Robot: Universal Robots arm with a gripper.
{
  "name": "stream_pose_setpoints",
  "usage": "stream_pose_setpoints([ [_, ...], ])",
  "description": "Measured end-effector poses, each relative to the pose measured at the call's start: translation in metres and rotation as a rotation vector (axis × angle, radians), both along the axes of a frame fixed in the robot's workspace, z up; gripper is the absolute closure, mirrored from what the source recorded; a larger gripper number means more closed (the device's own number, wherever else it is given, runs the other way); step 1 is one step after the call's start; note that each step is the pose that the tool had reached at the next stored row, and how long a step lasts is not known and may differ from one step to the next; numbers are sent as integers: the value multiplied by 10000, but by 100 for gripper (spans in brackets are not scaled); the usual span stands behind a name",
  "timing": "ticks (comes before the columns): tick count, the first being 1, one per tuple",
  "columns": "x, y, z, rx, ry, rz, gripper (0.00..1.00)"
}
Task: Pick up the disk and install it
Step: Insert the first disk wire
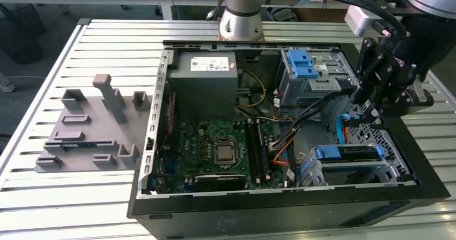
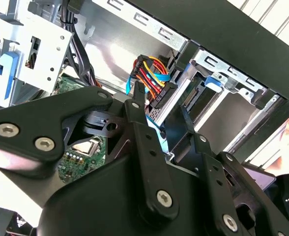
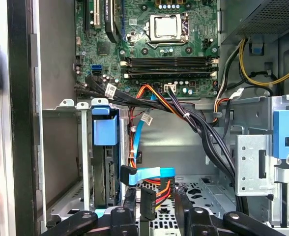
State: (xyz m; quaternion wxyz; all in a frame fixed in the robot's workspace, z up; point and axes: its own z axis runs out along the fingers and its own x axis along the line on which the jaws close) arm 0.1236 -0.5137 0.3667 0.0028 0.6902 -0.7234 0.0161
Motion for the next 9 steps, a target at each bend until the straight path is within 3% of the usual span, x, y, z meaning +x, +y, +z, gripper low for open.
stream_pose_setpoints([
  [9, 0, 0, -1, -5, -3, -1, 56],
])
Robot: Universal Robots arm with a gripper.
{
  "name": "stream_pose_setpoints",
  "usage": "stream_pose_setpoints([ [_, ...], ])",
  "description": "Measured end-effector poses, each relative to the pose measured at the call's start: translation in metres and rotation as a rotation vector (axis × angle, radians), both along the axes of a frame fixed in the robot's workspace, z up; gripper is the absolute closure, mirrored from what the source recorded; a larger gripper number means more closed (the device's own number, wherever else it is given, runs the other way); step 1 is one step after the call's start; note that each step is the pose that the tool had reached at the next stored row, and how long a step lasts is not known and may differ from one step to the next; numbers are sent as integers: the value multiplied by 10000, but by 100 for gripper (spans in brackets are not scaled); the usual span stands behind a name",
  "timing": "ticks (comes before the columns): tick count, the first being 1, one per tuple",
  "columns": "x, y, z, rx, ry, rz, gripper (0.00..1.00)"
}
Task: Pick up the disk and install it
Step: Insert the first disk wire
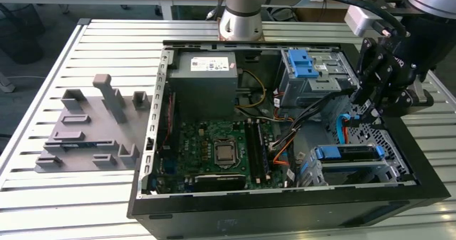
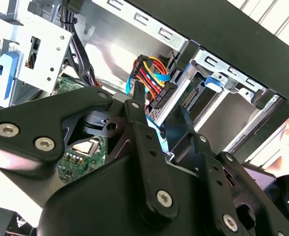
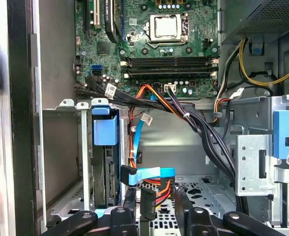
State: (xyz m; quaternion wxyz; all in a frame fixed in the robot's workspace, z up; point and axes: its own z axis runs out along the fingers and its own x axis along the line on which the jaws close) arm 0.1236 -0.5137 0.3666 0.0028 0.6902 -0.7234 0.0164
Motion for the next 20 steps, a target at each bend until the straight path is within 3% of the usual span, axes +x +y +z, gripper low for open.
stream_pose_setpoints([
  [2, -1, 1, -2, -50, -26, -1, 56],
  [6, -2, 22, -6, -390, -136, -2, 56],
  [8, -2, 28, -13, -468, -154, -3, 56],
  [20, -6, 64, -128, -513, -154, -30, 57],
])
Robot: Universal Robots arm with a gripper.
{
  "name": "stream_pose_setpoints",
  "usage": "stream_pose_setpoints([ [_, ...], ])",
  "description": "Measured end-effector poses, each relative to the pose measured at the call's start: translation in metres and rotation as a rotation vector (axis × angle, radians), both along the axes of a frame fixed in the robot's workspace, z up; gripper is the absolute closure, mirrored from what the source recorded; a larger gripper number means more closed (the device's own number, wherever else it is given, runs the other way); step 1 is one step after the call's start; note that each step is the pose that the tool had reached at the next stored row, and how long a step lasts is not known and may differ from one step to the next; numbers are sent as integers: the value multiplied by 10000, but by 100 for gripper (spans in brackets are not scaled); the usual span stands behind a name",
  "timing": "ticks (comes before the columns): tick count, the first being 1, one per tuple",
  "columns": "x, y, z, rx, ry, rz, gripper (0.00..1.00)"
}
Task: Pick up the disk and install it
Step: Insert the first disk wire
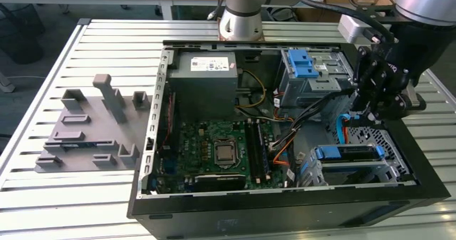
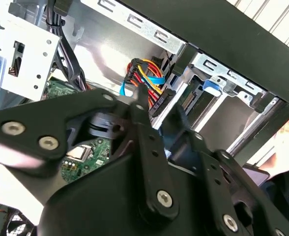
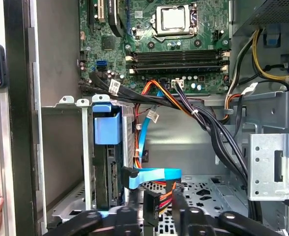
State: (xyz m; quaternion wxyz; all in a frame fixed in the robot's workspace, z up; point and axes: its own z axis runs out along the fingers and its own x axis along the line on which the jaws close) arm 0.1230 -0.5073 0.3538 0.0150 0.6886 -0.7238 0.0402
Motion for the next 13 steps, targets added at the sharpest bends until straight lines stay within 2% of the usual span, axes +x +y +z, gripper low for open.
stream_pose_setpoints([
  [2, 0, 0, 0, -1, 0, 0, 70],
  [3, 0, 0, 0, -1, 0, 0, 70],
  [5, 0, 2, -1, -2, 0, 0, 80],
  [9, 0, 4, -1, -11, 0, 0, 80],
  [10, 0, 5, -1, -46, 0, 0, 80],
  [13, 0, 7, -1, -295, -2, 0, 80],
])
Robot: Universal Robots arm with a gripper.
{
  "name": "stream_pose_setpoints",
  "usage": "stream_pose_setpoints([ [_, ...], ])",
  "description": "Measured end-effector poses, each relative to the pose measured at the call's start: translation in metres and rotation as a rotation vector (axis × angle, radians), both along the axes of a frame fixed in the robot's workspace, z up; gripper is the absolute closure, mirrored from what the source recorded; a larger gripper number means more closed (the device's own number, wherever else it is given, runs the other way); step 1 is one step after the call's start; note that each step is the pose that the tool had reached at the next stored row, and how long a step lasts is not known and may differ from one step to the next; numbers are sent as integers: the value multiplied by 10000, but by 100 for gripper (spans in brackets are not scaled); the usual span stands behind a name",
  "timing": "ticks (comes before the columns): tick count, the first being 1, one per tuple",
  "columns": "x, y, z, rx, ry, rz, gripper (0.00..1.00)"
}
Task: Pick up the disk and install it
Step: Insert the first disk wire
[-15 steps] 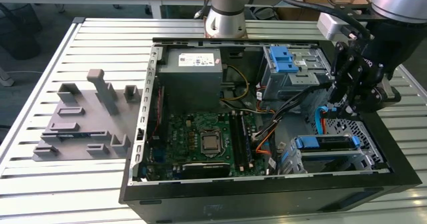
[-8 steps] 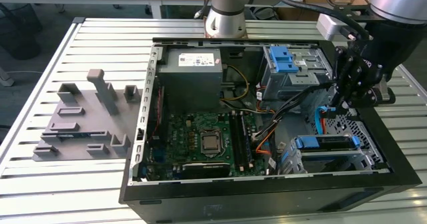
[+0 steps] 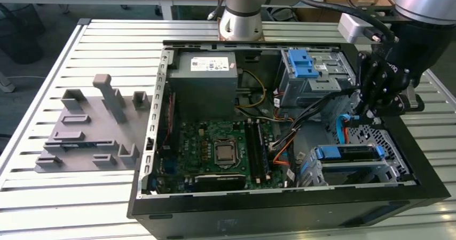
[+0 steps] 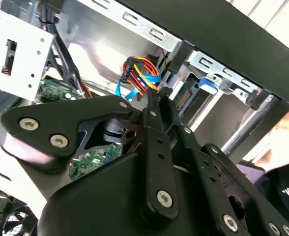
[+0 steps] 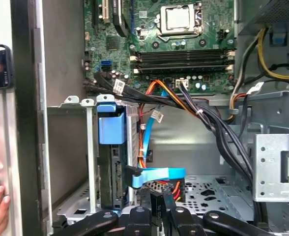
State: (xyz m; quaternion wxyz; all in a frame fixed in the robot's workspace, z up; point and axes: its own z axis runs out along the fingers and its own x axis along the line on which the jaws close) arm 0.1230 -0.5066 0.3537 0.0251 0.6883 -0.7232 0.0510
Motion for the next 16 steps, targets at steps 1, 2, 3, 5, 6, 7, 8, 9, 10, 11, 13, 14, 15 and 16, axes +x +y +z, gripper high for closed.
stream_pose_setpoints([
  [1, 0, 0, 0, -55, -1, 1, 80],
  [2, 0, 0, 0, -96, -1, 0, 80],
  [3, 0, 1, 0, -126, -1, 0, 80],
  [5, 0, 1, -2, -158, -1, 0, 80],
  [6, 0, 2, -2, -169, -1, 0, 80],
  [7, 0, 2, -2, -186, -1, 0, 80],
  [8, 0, 3, -4, -199, -1, 0, 80],
  [9, 0, 3, -5, -222, -1, 0, 80],
  [10, 0, 3, -6, -251, -1, 0, 78],
  [11, 0, 3, -7, -290, -1, 0, 78],
  [13, 0, 3, -12, -381, -1, 0, 72],
  [14, 0, 3, -14, -427, -1, 1, 72],
  [15, 0, 3, -16, -473, -1, 1, 72],
  [16, 0, 3, -19, -514, -1, 1, 72],
])
